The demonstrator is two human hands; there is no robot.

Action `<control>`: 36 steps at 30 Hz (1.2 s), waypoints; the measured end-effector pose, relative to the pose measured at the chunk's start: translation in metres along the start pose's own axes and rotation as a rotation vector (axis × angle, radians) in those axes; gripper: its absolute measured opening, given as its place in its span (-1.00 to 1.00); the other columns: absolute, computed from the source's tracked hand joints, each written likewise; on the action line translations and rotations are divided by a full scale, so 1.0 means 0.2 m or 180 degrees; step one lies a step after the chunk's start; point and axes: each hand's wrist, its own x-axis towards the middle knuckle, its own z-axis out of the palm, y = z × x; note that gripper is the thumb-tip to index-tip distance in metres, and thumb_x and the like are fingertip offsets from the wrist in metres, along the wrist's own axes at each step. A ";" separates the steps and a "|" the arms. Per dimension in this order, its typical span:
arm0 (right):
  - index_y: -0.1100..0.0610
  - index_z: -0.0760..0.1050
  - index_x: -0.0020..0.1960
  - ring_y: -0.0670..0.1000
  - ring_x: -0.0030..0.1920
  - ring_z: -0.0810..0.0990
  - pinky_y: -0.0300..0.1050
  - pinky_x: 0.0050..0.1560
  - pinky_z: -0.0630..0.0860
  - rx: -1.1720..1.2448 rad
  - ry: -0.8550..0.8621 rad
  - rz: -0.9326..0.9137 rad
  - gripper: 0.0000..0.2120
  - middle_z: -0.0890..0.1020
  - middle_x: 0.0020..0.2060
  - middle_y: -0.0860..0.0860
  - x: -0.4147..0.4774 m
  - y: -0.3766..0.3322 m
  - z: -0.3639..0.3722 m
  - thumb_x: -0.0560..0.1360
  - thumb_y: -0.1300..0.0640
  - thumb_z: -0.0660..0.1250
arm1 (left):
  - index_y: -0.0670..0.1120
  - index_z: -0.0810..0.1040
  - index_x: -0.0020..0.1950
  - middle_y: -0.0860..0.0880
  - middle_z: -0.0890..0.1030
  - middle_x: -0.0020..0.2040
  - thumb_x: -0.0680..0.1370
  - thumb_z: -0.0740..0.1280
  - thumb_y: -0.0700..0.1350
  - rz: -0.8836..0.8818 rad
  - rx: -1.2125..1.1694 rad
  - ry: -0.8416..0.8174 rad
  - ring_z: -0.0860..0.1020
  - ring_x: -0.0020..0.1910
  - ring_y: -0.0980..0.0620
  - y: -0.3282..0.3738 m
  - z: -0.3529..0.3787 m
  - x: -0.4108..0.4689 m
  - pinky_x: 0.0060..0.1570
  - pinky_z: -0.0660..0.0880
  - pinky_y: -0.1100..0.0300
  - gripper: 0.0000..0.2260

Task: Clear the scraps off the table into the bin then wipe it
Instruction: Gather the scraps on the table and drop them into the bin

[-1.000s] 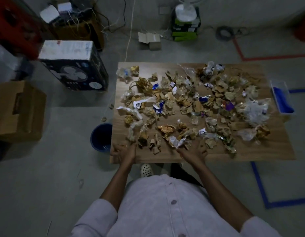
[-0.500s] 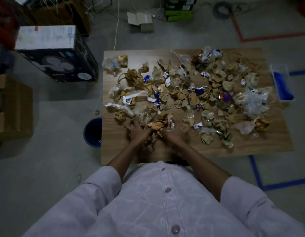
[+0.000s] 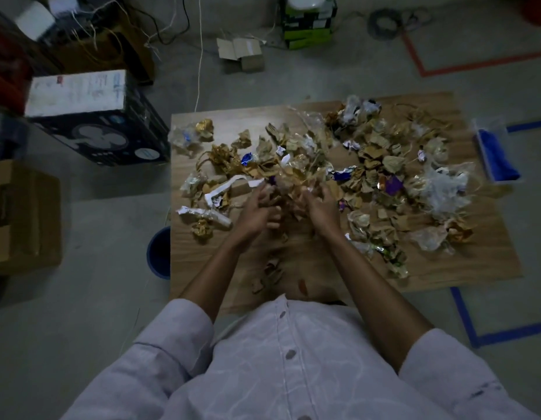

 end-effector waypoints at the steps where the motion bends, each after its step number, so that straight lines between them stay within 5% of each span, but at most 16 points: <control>1: 0.01 0.38 0.49 0.10 0.38 0.45 -0.11 0.19 0.40 -0.0270 0.0095 -0.0067 -0.51 0.44 0.44 0.06 0.01 0.02 -0.03 0.61 -0.10 0.31 | 0.07 0.22 0.61 -0.01 0.44 0.32 0.60 0.32 -0.30 0.0059 0.0304 0.0222 0.65 0.05 -0.13 -0.03 -0.03 -0.02 -0.04 0.66 -0.12 -0.37; 4: -0.07 0.33 0.51 0.14 0.49 0.29 0.03 0.32 0.34 -0.0716 0.0118 -0.0049 -0.47 0.29 0.54 0.08 -0.03 0.14 -0.13 0.59 -0.19 0.29 | 0.02 0.34 0.51 -0.10 0.49 0.32 0.51 0.44 -0.15 0.0143 0.1104 0.0512 0.60 0.09 -0.13 -0.20 -0.11 -0.12 0.00 0.65 -0.16 -0.41; 6: 0.00 0.42 0.43 0.16 0.42 0.39 0.03 0.26 0.40 -0.0971 -0.0103 -0.0082 -0.53 0.40 0.46 0.12 -0.09 0.28 -0.17 0.59 -0.15 0.33 | 0.00 0.38 0.48 -0.12 0.50 0.33 0.48 0.48 -0.24 -0.0065 0.1244 0.0431 0.57 0.08 -0.06 -0.35 -0.13 -0.22 0.00 0.62 -0.01 -0.40; 8: 0.08 0.49 0.34 0.16 0.27 0.55 0.03 0.18 0.52 -0.1328 -0.0453 -0.0027 -0.56 0.56 0.27 0.12 -0.18 0.45 -0.19 0.54 -0.09 0.40 | -0.04 0.34 0.53 -0.13 0.48 0.40 0.45 0.48 -0.36 -0.0551 0.0907 0.0247 0.55 0.20 -0.09 -0.48 -0.14 -0.30 0.00 0.59 0.05 -0.30; 11: 0.11 0.44 0.34 0.15 0.26 0.54 0.11 0.24 0.53 -0.1744 -0.1120 0.0405 -0.40 0.53 0.26 0.11 -0.33 0.66 -0.17 0.40 -0.12 0.50 | -0.05 0.32 0.55 0.00 0.41 0.48 0.40 0.50 -0.43 -0.1026 0.0425 0.0087 0.53 0.23 0.02 -0.64 -0.13 -0.36 -0.06 0.62 0.05 -0.21; 14: 0.08 0.38 0.28 0.12 0.21 0.46 0.01 0.21 0.51 -0.1956 -0.1339 0.0564 -0.37 0.42 0.26 0.14 -0.39 0.70 -0.12 0.33 -0.06 0.57 | 0.04 0.40 0.48 0.00 0.46 0.47 0.17 0.63 -0.28 -0.1033 0.0278 0.0074 0.58 0.25 -0.11 -0.71 -0.08 -0.32 0.10 0.62 -0.23 -0.08; 17: 0.05 0.41 0.18 0.12 0.14 0.48 -0.01 0.10 0.57 -0.1581 -0.1232 0.0675 -0.43 0.38 0.20 0.12 -0.42 0.62 0.00 0.28 -0.01 0.60 | 0.04 0.49 0.40 -0.02 0.59 0.30 0.05 0.57 -0.10 -0.0747 0.0355 -0.0036 0.60 0.24 -0.11 -0.71 0.03 -0.26 0.17 0.60 -0.18 -0.11; 22: -0.02 0.54 0.15 0.10 0.09 0.61 0.01 0.14 0.59 -0.0887 -0.1014 0.0551 -0.34 0.62 0.09 0.09 -0.34 0.54 0.16 0.08 -0.20 0.33 | -0.06 0.63 0.21 -0.01 0.69 0.09 0.23 0.45 -0.09 -0.0590 0.0391 -0.0077 0.63 0.09 0.00 -0.57 0.12 -0.17 0.19 0.60 -0.06 -0.47; 27: 0.12 0.54 0.25 0.03 0.05 0.64 -0.11 0.01 0.63 -0.0044 -0.0969 0.0650 -0.58 0.66 0.13 0.11 -0.27 0.37 0.16 0.43 0.37 0.42 | -0.11 0.62 0.18 -0.22 0.66 0.13 0.43 0.31 -0.39 -0.0453 0.0066 -0.0269 0.62 0.16 -0.19 -0.44 0.09 -0.06 0.10 0.63 -0.07 -0.63; 29: 0.10 0.51 0.29 0.02 0.06 0.64 -0.22 -0.06 0.62 0.0427 -0.1178 0.0605 -0.56 0.64 0.17 0.09 -0.22 0.30 0.10 0.47 0.41 0.41 | -0.16 0.56 0.33 -0.19 0.63 0.22 0.50 0.29 -0.45 -0.0253 -0.0026 -0.0467 0.59 0.26 -0.17 -0.32 0.09 -0.04 0.19 0.61 -0.04 -0.56; 32: 0.07 0.46 0.41 0.05 0.22 0.60 -0.10 0.12 0.62 0.1053 -0.1181 0.0290 -0.48 0.59 0.25 0.06 -0.13 0.20 -0.05 0.51 0.41 0.38 | -0.08 0.54 0.39 -0.11 0.56 0.37 0.52 0.28 -0.51 0.0180 -0.0450 -0.0527 0.59 0.29 -0.14 -0.13 0.05 -0.03 0.17 0.62 -0.04 -0.48; 36: 0.11 0.56 0.27 0.00 0.14 0.60 -0.09 0.12 0.58 -0.0350 -0.0338 -0.0290 -0.62 0.62 0.10 -0.03 -0.11 0.30 -0.18 0.47 0.26 0.47 | 0.03 0.61 0.31 0.00 0.55 0.33 0.47 0.36 -0.52 0.0557 -0.0054 -0.0060 0.69 0.07 -0.14 -0.12 -0.01 -0.08 -0.10 0.69 -0.10 -0.43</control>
